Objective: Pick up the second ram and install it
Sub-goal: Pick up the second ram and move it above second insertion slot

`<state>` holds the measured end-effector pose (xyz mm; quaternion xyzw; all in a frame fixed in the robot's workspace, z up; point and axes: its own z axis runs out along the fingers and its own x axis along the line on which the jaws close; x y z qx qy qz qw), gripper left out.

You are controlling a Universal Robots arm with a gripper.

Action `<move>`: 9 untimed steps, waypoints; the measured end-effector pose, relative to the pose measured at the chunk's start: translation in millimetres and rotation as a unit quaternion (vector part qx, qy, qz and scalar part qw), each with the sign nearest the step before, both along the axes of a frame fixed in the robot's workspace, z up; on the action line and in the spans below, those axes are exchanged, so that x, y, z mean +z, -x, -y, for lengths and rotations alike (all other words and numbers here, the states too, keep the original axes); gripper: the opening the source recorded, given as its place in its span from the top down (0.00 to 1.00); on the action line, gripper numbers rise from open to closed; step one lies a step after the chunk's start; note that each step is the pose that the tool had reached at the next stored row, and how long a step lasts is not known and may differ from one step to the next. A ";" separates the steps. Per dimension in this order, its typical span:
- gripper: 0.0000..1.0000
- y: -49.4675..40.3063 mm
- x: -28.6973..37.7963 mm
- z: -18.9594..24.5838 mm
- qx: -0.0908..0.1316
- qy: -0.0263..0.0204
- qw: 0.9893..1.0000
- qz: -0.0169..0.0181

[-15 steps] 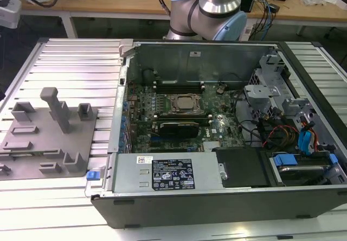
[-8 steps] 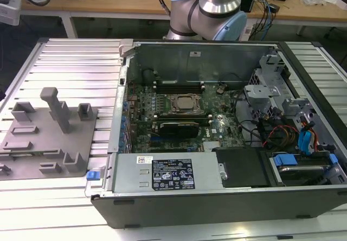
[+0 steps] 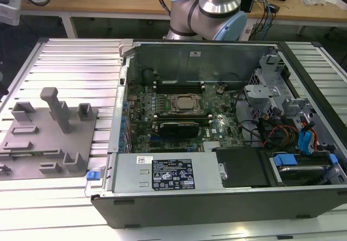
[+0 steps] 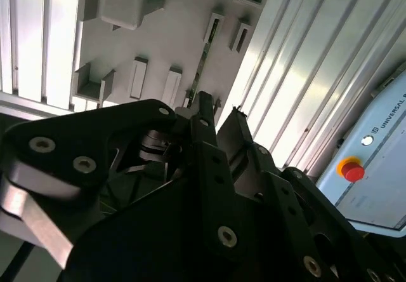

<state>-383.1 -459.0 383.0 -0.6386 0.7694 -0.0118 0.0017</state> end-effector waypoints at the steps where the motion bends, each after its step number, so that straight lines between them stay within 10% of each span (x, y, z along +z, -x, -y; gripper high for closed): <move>1: 0.70 0.0 -1.1 0.3 0.001 0.000 1.000 0.000; 9: 0.70 0.1 -20.0 1.5 0.026 0.000 1.000 0.000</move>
